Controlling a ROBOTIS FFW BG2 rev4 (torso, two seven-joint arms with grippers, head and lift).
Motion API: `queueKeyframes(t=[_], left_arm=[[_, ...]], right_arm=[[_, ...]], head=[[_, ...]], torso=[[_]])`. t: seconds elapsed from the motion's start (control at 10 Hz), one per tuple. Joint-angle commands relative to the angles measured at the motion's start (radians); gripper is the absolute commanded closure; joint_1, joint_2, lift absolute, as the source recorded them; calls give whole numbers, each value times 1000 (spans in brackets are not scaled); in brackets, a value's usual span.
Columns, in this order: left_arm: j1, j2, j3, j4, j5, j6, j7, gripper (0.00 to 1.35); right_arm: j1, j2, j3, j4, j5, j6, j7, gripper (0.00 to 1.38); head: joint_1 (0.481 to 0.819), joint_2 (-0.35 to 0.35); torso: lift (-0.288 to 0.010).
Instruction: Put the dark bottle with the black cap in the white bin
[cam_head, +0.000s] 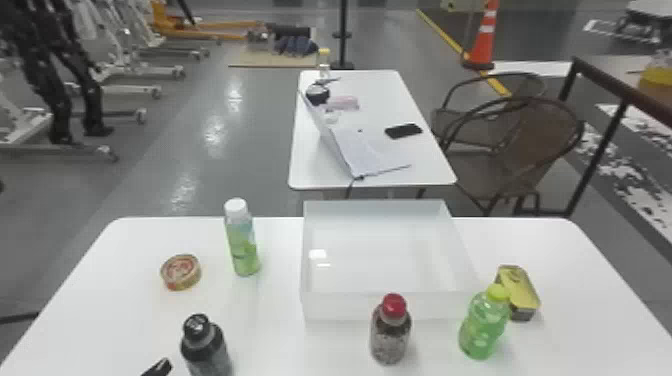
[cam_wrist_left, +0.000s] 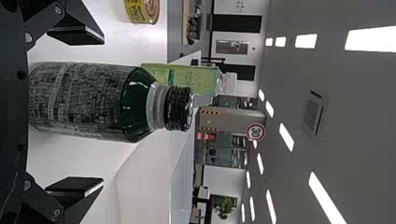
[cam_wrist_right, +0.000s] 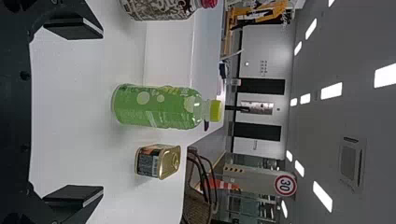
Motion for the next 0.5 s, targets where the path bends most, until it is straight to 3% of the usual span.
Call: queueKeyframes(t=[0.0,0.4], left_arm=[[-36,7,-13,36,-21,1,-2,220],[-128,22,-33,141,-45,-24,-5,217]], right_arm=[[-2,2,1,0,0,0,0,121],[-8,6,3,6,-3,-5,0,121]], head=[[549,0],[549,0]], torso=[[-100],[-100]])
